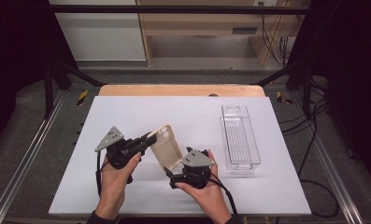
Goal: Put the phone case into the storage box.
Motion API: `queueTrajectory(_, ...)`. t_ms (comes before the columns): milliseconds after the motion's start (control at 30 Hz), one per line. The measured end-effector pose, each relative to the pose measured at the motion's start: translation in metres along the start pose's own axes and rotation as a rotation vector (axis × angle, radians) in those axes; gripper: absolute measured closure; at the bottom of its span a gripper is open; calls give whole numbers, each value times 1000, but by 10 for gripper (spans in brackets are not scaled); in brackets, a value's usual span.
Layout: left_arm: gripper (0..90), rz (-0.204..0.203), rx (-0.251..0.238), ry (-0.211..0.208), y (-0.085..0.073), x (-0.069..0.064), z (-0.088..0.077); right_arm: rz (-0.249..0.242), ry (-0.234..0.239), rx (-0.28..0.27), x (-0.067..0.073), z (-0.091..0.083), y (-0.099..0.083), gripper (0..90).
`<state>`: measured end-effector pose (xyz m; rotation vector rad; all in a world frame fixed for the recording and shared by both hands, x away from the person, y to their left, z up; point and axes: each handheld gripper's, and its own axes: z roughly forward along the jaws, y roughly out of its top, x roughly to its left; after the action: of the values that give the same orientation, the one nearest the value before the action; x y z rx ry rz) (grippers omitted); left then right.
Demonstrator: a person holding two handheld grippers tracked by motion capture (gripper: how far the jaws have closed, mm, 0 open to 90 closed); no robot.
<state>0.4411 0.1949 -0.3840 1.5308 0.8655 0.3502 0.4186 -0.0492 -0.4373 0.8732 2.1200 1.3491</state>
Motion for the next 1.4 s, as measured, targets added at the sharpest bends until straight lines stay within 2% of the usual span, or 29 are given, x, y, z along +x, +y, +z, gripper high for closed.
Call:
queueTrajectory(200,793,-13,-11,19,-3,5,-7,6,7,7,5,1,9,30)
queueTrajectory(567,792,20,0,39,-5,0,-7,22,5,4,10,5,27,33)
queueTrajectory(700,792,15,-4,39,-6,1,-8,36,-25,-11,10,7,28,39)
queueTrajectory(767,792,12,-4,40,-7,2,-8,49,-23,-8,10,8,28,38)
queueTrajectory(1067,792,8,-9,40,-7,2,-8,45,-11,-5,14,12,32,37)
queueTrajectory(1400,792,-1,-7,37,-9,3,-7,51,-27,-2,17,17,34,36)
